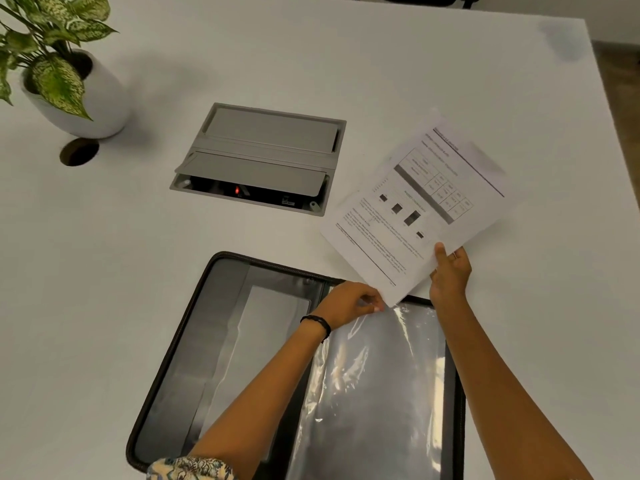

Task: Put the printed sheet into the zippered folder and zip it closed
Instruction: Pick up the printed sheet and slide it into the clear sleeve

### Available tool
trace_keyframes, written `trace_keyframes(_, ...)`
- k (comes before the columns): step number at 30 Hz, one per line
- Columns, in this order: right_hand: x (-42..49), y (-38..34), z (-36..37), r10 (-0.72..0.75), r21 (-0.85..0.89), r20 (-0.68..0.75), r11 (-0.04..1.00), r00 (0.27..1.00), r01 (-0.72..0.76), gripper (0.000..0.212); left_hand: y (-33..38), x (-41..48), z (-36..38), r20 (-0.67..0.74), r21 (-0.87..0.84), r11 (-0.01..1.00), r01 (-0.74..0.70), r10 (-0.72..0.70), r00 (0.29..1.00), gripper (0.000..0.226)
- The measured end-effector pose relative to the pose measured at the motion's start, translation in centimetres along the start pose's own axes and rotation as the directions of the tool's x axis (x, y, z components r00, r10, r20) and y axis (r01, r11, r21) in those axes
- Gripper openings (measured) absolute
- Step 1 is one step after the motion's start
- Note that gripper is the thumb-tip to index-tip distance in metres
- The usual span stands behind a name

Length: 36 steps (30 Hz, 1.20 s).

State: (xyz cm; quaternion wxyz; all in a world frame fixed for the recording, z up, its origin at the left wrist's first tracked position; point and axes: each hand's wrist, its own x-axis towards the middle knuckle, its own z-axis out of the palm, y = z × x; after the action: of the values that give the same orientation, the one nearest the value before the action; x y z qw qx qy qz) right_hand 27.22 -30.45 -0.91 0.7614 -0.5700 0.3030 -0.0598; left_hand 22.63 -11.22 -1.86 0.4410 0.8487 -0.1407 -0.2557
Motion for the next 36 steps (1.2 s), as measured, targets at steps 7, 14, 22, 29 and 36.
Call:
trace_keyframes(7,0.5,0.9,-1.7,-0.006,-0.182,0.001,0.983,1.000,0.006,0.028,-0.2,0.1,-0.3,-0.067,0.287,0.957,-0.051,0.074,0.995,0.017)
trace_keyframes(14,0.8,1.6,-4.3,0.000,-0.284,-0.056,0.959,0.998,-0.016,0.030,-1.0,0.5,-1.5,-0.090,0.396,0.918,0.005,0.034,0.995,0.017)
trace_keyframes(22,1.7,1.3,-5.4,-0.014,-0.262,-0.016,0.965,1.000,0.009,0.031,-2.9,0.5,-3.1,-0.144,0.463,0.884,0.056,0.012,0.990,0.017)
trace_keyframes(29,3.0,1.3,-5.2,0.009,-0.343,0.060,0.939,0.998,0.012,0.030,-3.7,0.3,-4.0,-0.216,0.392,0.908,0.149,-0.067,0.974,0.025)
trace_keyframes(36,3.4,1.7,-4.8,0.027,-0.418,0.114,0.908,0.993,0.023,0.033,-3.9,0.5,-4.5,-0.200,0.251,0.932,0.261,-0.214,0.956,0.039)
